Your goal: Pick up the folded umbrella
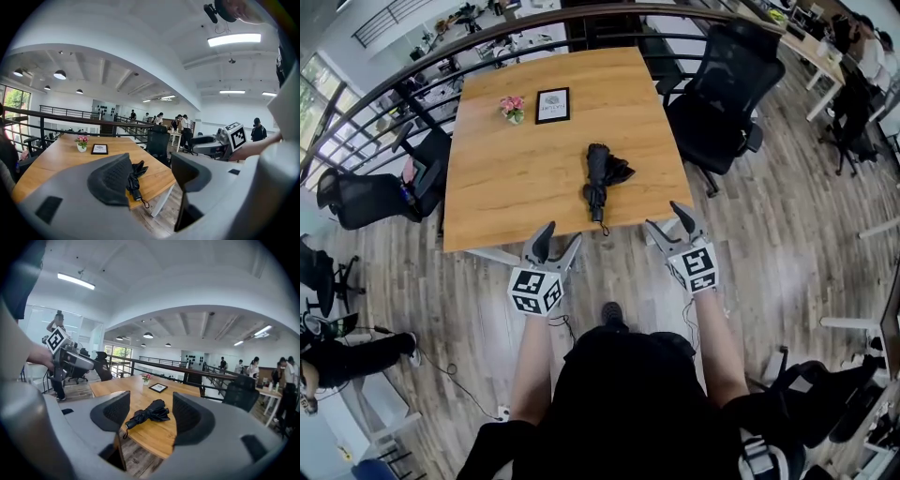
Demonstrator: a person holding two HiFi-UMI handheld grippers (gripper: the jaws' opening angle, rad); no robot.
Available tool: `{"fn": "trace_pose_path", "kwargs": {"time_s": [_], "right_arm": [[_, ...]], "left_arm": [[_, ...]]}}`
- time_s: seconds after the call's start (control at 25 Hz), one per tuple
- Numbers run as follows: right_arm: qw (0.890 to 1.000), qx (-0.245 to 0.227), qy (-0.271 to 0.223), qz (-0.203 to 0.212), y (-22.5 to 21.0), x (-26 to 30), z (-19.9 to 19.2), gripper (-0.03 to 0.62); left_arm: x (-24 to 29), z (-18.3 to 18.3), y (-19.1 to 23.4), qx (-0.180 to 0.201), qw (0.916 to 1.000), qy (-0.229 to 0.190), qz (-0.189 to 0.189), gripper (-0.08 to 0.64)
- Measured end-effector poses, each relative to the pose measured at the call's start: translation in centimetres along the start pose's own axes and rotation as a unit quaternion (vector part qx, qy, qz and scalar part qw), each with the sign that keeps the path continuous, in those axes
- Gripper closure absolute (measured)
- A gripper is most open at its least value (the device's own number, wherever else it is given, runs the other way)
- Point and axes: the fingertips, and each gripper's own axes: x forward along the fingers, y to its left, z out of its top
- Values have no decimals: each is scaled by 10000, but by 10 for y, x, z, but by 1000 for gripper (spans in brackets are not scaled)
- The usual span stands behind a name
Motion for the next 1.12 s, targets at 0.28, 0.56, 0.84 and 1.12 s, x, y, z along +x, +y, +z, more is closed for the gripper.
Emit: {"fn": "trace_pose_path", "kwargs": {"time_s": [0.28, 0.56, 0.84, 1.12], "right_arm": [[9997, 65, 116, -196, -7, 17, -6, 290], [9993, 159, 229, -266, -17, 18, -13, 311], [9995, 65, 218, -200, -35, 40, -5, 309], [9997, 43, 253, 35, -63, 77, 2, 301]], "left_arm": [[23, 0, 20, 66, 9997, 127, -177, 275], [37, -2, 21, -12, 9994, 182, -292, 275], [49, 1, 33, -135, 9996, 173, -160, 275], [82, 8, 46, -103, 9995, 278, 57, 275]]}}
